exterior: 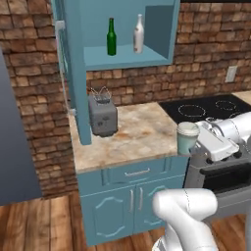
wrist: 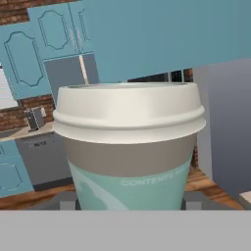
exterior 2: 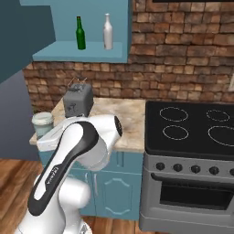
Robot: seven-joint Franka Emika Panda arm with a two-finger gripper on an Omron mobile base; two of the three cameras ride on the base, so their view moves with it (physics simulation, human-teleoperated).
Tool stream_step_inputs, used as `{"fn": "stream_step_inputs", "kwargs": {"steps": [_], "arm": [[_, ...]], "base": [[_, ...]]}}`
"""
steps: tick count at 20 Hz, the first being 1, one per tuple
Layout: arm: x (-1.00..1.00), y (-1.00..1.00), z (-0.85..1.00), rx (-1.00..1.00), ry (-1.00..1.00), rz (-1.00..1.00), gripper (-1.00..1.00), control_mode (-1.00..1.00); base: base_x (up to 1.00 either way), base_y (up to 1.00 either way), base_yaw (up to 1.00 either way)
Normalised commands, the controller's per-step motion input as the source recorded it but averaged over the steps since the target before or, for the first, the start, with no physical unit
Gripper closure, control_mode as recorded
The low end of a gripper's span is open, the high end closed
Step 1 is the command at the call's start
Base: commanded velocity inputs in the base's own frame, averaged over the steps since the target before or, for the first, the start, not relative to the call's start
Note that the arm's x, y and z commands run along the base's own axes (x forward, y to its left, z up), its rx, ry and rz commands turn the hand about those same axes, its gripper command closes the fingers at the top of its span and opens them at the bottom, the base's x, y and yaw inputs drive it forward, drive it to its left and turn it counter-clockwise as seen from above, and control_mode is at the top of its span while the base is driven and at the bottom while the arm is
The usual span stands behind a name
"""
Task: Sort all alcoholic drinks to one cabinet, and non-alcoholic drinks to the other.
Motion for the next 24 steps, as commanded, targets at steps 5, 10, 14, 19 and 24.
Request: {"fn": "stream_step_inputs", "kwargs": {"steps": [5, 10, 14, 19, 24], "arm": [[0.0, 0.0, 0.0, 0.0, 0.0, 0.0, 1.0, 1.0], [0.0, 0.0, 0.0, 0.0, 0.0, 0.0, 1.0, 1.0], [0.0, 0.0, 0.0, 0.0, 0.0, 0.0, 1.0, 1.0], [0.0, 0.0, 0.0, 0.0, 0.0, 0.0, 1.0, 1.0], [0.0, 0.0, 0.0, 0.0, 0.0, 0.0, 1.0, 1.0]], "base": [[-0.18, -0.91, -0.02], [0.0, -1.0, 0.0], [0.0, -1.0, 0.0], [0.09, -1.0, 0.0], [0.2, -1.0, 0.0]]}}
